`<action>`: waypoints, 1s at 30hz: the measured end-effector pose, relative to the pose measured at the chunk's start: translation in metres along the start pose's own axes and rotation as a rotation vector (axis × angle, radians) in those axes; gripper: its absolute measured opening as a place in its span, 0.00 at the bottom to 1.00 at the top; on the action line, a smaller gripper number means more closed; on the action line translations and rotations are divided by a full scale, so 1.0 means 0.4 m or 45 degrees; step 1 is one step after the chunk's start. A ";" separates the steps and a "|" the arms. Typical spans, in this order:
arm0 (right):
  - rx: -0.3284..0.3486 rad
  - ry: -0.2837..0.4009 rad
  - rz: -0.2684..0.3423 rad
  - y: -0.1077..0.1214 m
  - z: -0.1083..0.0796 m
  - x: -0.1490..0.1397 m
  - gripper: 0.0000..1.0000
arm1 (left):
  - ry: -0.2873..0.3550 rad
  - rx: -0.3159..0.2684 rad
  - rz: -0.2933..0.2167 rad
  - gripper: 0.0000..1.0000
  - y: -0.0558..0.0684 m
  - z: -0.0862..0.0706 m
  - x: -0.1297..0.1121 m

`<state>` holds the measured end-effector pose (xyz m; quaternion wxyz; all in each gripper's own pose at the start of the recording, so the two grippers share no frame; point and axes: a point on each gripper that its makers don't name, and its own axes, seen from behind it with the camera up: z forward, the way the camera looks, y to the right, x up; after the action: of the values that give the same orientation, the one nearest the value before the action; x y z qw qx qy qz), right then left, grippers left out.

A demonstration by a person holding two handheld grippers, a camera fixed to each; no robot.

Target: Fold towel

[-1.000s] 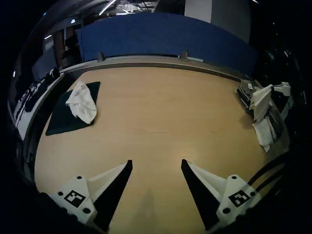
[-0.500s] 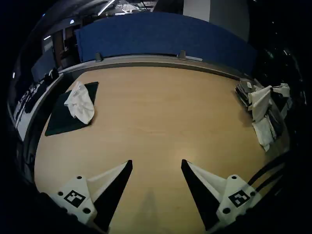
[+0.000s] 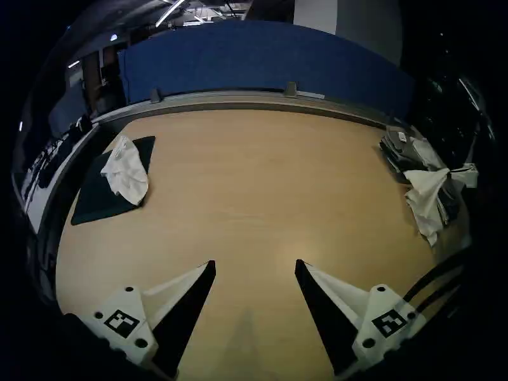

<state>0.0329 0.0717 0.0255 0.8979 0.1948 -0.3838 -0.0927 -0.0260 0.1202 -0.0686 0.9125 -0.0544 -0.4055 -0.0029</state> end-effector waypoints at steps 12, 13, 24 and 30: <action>-0.106 -0.122 0.169 0.069 -0.050 -0.236 0.04 | 0.000 -0.020 0.035 0.93 0.030 -0.003 0.003; -0.115 -0.132 0.183 0.076 -0.051 -0.253 0.04 | 0.000 -0.021 0.035 0.93 0.031 -0.003 0.003; -0.200 -0.218 0.300 0.127 -0.034 -0.389 0.04 | -0.002 -0.014 0.044 0.93 0.027 -0.010 -0.001; -0.239 -0.276 0.336 0.146 -0.009 -0.452 0.04 | -0.003 -0.010 0.039 0.93 0.023 -0.011 -0.004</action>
<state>-0.0879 0.1827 -0.0702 0.8698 0.0473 -0.4902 -0.0301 -0.0233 0.1287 -0.0735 0.9117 -0.0644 -0.4056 0.0094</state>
